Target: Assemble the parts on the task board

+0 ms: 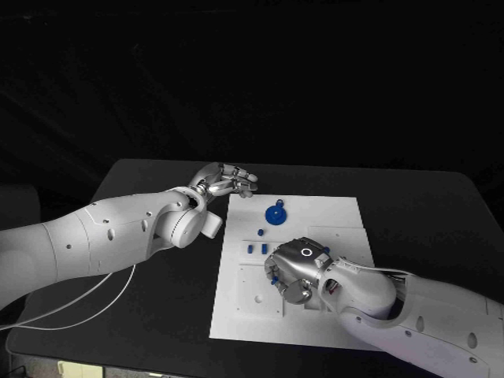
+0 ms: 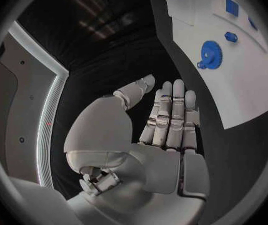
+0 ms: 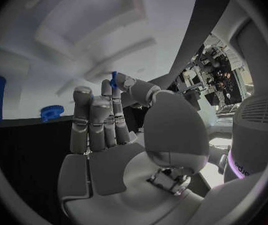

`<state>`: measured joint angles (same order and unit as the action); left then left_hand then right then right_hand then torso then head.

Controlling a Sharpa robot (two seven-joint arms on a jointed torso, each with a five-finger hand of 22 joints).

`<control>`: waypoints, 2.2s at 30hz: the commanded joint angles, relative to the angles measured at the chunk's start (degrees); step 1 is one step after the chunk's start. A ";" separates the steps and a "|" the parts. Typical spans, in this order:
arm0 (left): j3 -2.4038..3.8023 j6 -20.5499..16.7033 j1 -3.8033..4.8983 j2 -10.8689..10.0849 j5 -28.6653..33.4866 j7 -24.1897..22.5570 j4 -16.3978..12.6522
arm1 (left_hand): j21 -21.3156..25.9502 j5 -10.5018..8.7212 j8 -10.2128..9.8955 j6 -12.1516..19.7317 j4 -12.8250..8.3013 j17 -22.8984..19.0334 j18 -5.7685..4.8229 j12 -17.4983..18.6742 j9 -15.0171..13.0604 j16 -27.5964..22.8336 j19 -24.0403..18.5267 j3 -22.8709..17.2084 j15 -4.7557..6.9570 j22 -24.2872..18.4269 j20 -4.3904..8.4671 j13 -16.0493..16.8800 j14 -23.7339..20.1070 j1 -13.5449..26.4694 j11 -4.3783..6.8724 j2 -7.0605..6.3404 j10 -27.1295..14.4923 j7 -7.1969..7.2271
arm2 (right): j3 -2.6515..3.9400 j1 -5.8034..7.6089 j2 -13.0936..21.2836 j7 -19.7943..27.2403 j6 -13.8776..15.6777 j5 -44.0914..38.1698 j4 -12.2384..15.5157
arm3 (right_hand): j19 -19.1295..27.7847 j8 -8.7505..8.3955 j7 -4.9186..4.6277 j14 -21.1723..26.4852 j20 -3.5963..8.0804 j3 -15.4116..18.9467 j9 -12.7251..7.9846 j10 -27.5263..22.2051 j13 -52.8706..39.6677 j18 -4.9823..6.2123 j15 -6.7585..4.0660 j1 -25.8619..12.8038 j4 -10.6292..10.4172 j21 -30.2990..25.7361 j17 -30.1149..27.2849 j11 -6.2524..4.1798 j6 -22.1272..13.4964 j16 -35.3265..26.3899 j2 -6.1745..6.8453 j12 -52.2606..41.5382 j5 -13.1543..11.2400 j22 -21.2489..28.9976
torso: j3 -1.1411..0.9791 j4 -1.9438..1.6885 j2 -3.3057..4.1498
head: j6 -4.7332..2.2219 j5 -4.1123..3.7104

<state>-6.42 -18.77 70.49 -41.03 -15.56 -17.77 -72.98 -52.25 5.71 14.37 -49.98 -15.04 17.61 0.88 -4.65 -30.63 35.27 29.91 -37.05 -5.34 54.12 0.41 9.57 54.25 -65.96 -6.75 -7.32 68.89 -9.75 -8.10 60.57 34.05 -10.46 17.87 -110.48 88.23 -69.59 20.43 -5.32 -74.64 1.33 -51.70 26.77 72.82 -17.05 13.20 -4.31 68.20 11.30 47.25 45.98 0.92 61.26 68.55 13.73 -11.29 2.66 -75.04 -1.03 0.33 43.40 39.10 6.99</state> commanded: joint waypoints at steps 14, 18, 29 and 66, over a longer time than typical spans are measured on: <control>0.04 0.29 0.04 0.16 0.33 -0.24 -0.14 | 0.31 -0.22 0.16 0.46 0.33 0.18 0.86 0.38 0.08 -0.45 0.01 0.11 -0.33 0.11 -0.34 -0.11 0.24 0.39 -0.25 -0.10 -0.25 -0.09 | -0.37 -0.08 -1.26 1.80 -2.29 4.41 -1.19 | 0.37 -0.25 -0.51 0.17 0.03 -0.18 -0.11 1.70 0.08 1.80 -0.19 -0.51 -0.48 -0.20 -0.25 1.00 -0.36 -0.48 0.02 0.43 1.24 -0.63 | 0.00 0.00 0.01 | 0.31 -0.19; 0.04 0.31 0.04 0.06 0.33 -0.14 -0.17 | 0.31 -0.22 0.16 0.47 0.35 0.21 0.87 0.39 0.08 -0.48 0.01 0.11 -0.34 0.11 -0.35 -0.12 0.24 0.40 -0.25 -0.08 -0.25 -0.10 | -0.40 -0.07 -0.92 2.08 -2.35 5.56 -1.35 | 0.50 -1.05 -1.15 0.31 -0.22 3.37 -0.42 0.18 0.37 1.80 0.48 -3.85 -1.14 -0.09 -0.28 1.64 -1.87 -0.52 1.08 1.53 0.63 -0.81 | -0.01 -0.04 -0.04 | 0.40 -0.22; 0.04 0.41 0.04 -0.06 0.33 -0.05 -0.18 | 0.33 -0.24 0.16 0.52 0.40 0.31 0.87 0.41 0.10 -0.58 0.01 0.14 -0.35 0.13 -0.36 -0.15 0.22 0.42 -0.27 -0.13 -0.29 -0.11 | -0.41 -0.07 -0.25 2.19 1.84 7.09 -1.25 | 0.90 -3.29 -3.06 0.55 0.16 8.71 -1.45 -4.49 1.80 1.80 2.19 -4.80 -0.72 -0.25 -0.12 3.48 -6.45 -0.10 2.43 4.60 0.45 -0.76 | -0.04 0.01 0.00 | 0.39 -0.13; 0.04 -0.64 0.03 -0.19 1.83 -1.13 1.03 | 0.37 -0.17 0.34 0.43 0.56 0.91 0.97 0.28 0.10 -0.84 0.22 0.16 -0.28 0.21 -0.33 -0.17 0.53 0.33 -0.16 -0.23 -0.03 -0.04 | 4.79 6.05 14.68 7.88 -5.10 17.48 1.88 | 1.07 -3.72 -4.56 1.09 0.18 15.57 -2.19 -8.14 5.73 1.80 3.93 -4.30 0.82 -0.36 -0.35 5.28 -10.38 1.15 2.41 6.84 6.92 -0.85 | -0.02 0.08 -0.03 | -1.44 -2.20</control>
<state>-6.42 -19.36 70.49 -41.30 -14.25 -18.00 -71.86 -52.25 5.71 14.37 -49.83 -14.89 18.44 0.88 -4.38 -30.60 34.64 29.91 -36.91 -5.54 54.24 0.41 9.49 54.45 -65.96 -6.96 -7.32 68.68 -10.00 -3.31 66.64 48.72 -2.27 16.88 -90.15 90.14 -68.51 16.59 -10.04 -73.61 1.44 -36.17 24.57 64.99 -11.31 11.35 -0.82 64.40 12.12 46.76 45.66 6.03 51.00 69.43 16.14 -4.74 9.38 -75.04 -1.03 0.41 43.32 37.77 4.95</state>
